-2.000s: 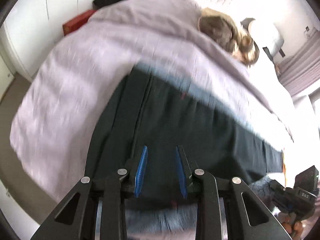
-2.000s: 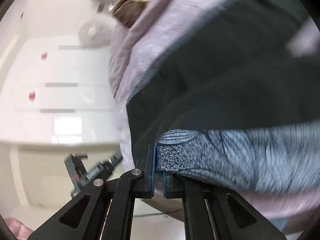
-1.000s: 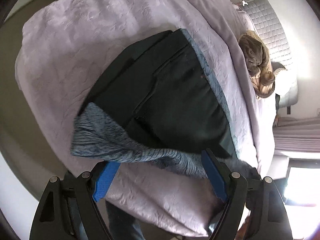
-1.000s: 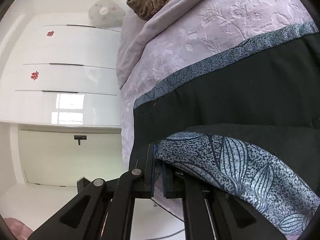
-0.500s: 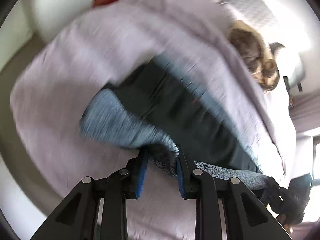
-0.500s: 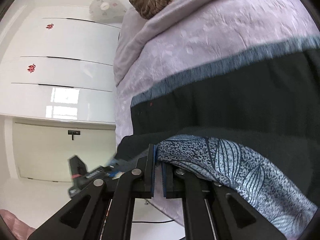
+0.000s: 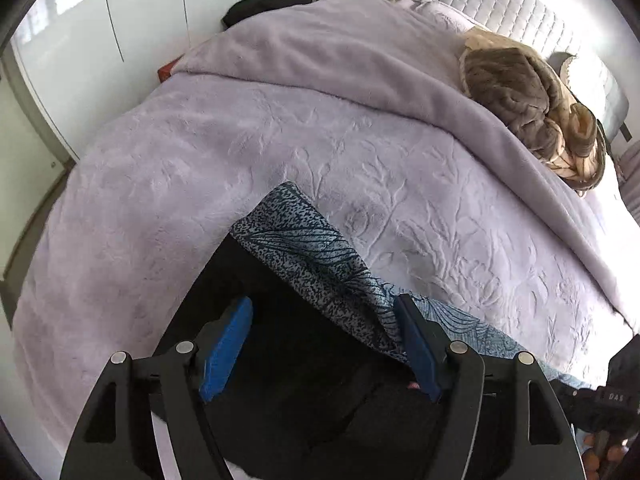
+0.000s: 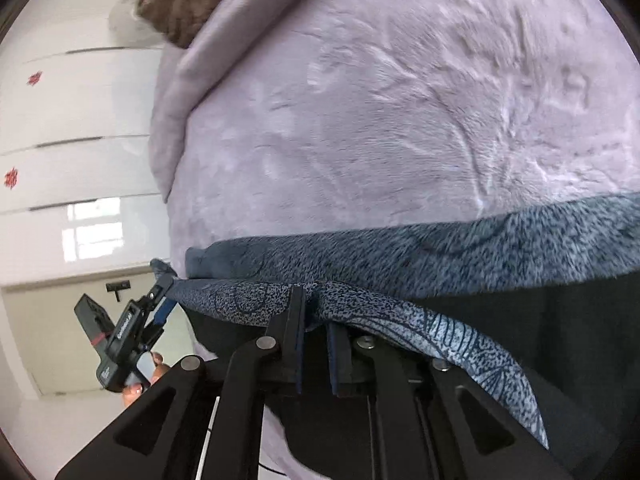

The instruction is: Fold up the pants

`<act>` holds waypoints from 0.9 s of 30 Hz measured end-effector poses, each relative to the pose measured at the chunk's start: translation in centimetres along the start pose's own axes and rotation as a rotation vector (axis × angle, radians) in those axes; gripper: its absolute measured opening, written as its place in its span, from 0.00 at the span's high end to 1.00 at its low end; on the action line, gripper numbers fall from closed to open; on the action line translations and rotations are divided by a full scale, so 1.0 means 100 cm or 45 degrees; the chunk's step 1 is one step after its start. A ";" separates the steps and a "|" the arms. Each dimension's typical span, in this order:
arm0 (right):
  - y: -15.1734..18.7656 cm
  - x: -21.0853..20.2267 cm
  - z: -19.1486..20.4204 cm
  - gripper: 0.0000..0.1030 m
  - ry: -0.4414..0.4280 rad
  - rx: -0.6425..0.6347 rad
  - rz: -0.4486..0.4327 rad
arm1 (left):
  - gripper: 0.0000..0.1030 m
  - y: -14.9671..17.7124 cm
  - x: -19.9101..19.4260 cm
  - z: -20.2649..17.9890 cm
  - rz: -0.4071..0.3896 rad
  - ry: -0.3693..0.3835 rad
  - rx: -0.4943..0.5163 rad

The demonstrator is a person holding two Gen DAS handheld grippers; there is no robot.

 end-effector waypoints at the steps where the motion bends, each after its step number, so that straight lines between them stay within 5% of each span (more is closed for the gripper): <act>1: -0.001 -0.002 0.001 0.87 -0.006 0.007 -0.010 | 0.29 -0.002 -0.011 -0.002 -0.031 -0.012 0.023; 2: -0.001 -0.005 0.006 0.72 -0.020 -0.001 -0.023 | 0.29 -0.002 -0.019 -0.001 -0.055 -0.024 0.041; 3: -0.001 -0.010 0.012 0.41 -0.036 -0.018 -0.035 | 0.29 -0.005 -0.030 -0.002 -0.097 -0.046 0.070; 5: 0.001 -0.025 0.029 0.14 -0.065 -0.077 -0.042 | 0.28 -0.011 -0.049 0.003 -0.168 -0.091 0.093; 9: 0.013 -0.064 0.055 0.14 -0.108 -0.180 -0.071 | 0.28 0.004 -0.052 0.004 -0.123 -0.123 0.134; 13: 0.046 -0.092 0.042 0.14 -0.063 -0.143 -0.091 | 0.28 0.065 -0.038 -0.007 0.034 -0.164 0.223; 18: 0.097 -0.146 0.013 0.14 0.108 -0.113 -0.163 | 0.28 0.157 -0.060 -0.052 0.164 -0.088 0.416; 27: 0.207 -0.246 -0.078 0.16 0.275 0.121 -0.281 | 0.28 0.298 -0.087 -0.160 0.449 0.198 0.705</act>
Point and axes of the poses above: each gripper's, at about its wrist camera, not at the fingertips, and x roughly the way its jaws point, z to its left, y to its underside, the point moved 10 cm from there along x, roughly the way its jaws point, and after that the axes turned 14 degrees about -x, right-handed, at the moved point
